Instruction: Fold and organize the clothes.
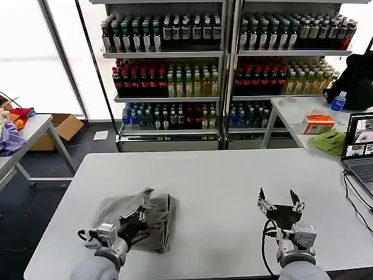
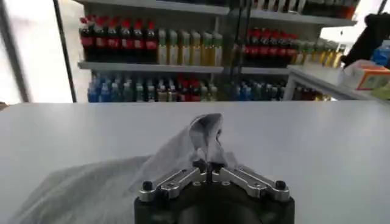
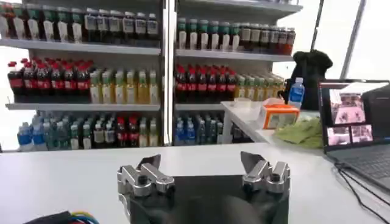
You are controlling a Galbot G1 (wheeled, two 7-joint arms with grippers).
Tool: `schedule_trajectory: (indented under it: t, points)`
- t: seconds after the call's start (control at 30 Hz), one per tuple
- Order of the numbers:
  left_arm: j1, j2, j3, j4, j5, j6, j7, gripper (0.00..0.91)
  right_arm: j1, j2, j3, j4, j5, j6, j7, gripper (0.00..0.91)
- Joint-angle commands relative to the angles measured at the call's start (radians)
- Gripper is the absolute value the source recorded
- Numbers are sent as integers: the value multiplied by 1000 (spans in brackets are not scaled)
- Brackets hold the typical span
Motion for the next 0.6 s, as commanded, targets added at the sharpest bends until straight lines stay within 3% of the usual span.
schedule_trajectory:
  t: [0.03, 0.3, 0.37, 0.4, 0.43, 0.6]
  points:
    - [-37, -15, 96, 13, -19, 10, -11, 0, -18, 11, -2, 0, -14, 5, -1, 907]
    - [-45, -36, 111, 46, -7, 10, 7, 10, -33, 12, -6, -5, -22, 14, -4, 907]
    - [-48, -41, 111, 61, -2, 9, 15, 232, -33, 12, -8, -5, -23, 14, -4, 907]
    - [-49, -44, 111, 68, -2, 9, 18, 856, -32, 12, -8, -6, -23, 14, -4, 907]
    - [-50, -47, 110, 81, -3, 8, 19, 907, -32, 13, -10, -7, -24, 14, -4, 907]
    - [-47, -53, 118, 118, -16, 4, 18, 907, -33, 10, -12, -6, -25, 15, -6, 907]
